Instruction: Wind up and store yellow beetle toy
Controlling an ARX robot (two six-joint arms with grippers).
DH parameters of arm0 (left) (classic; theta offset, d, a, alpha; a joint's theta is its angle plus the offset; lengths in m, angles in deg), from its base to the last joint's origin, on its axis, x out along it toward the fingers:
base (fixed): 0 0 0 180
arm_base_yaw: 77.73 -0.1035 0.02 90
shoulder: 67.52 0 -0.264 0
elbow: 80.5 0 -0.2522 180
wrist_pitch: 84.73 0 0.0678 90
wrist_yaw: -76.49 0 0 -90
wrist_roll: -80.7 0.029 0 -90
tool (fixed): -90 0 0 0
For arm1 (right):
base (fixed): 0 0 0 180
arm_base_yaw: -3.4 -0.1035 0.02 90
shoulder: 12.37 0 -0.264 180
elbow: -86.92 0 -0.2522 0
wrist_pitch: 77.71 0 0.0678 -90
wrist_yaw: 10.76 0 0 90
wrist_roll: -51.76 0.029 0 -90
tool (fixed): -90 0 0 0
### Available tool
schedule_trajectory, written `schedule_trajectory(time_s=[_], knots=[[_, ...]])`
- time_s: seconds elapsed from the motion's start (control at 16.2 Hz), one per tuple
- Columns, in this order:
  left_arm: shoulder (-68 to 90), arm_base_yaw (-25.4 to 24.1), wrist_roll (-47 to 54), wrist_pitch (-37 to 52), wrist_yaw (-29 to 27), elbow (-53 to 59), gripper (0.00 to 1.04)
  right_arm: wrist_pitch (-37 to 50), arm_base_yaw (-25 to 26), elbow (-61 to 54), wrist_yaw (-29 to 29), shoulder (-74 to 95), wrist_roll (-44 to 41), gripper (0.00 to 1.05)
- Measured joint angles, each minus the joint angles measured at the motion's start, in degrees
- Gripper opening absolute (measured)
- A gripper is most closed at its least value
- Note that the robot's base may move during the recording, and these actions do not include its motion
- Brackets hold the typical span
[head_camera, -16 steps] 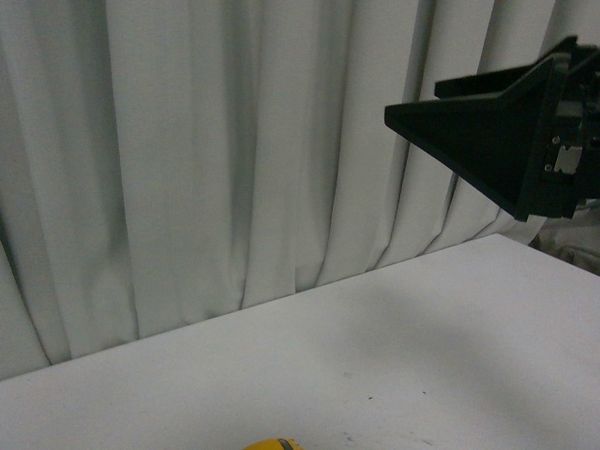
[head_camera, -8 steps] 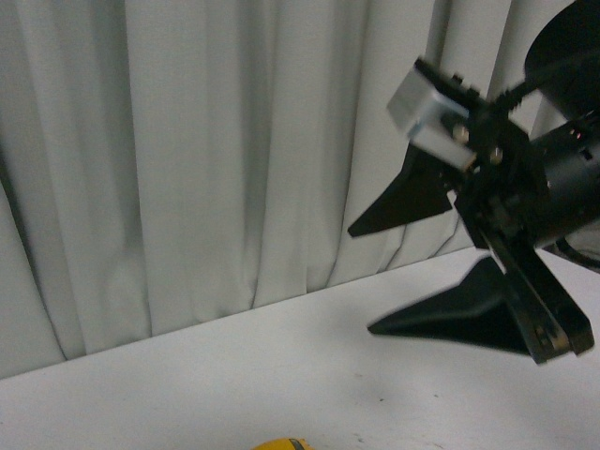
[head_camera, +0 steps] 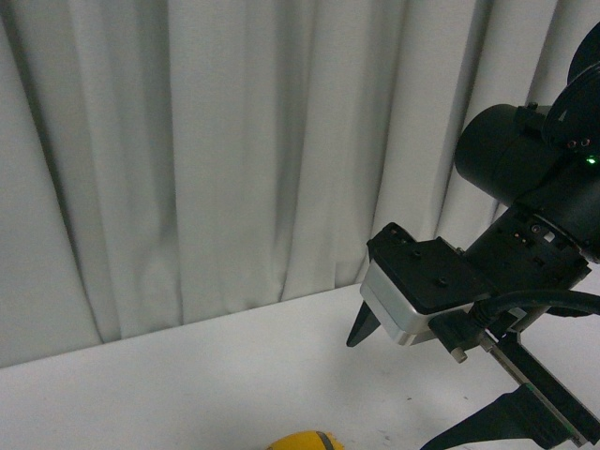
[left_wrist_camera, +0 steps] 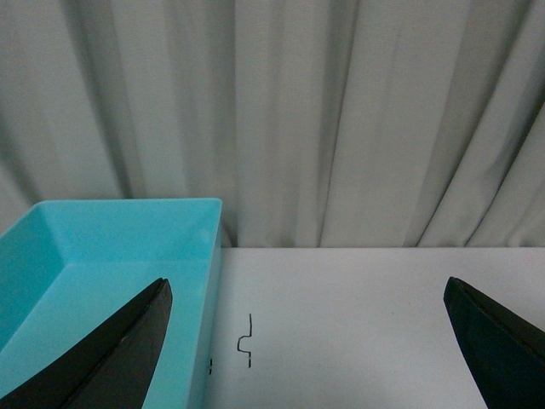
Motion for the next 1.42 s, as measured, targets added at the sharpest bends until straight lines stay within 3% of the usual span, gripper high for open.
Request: schedule_trajectory(time_s=[0.43,0.99,1.42], knots=[[0.0,0.0,-0.02,0.0,0.0,0.0,0.98,-2.93,-3.63,7.96,-3.87,11.58,-0.35,0.98],[0.0,0.0,-0.02,0.0,0.0,0.0,0.98,4.17,-9.16,11.26,-7.19,18.93,-0.15,0.98],[0.0,0.0,-0.02,0.0,-0.02,0.0,0.98,10.56,-14.01,10.99,-8.7,21.81,9.27,0.98]])
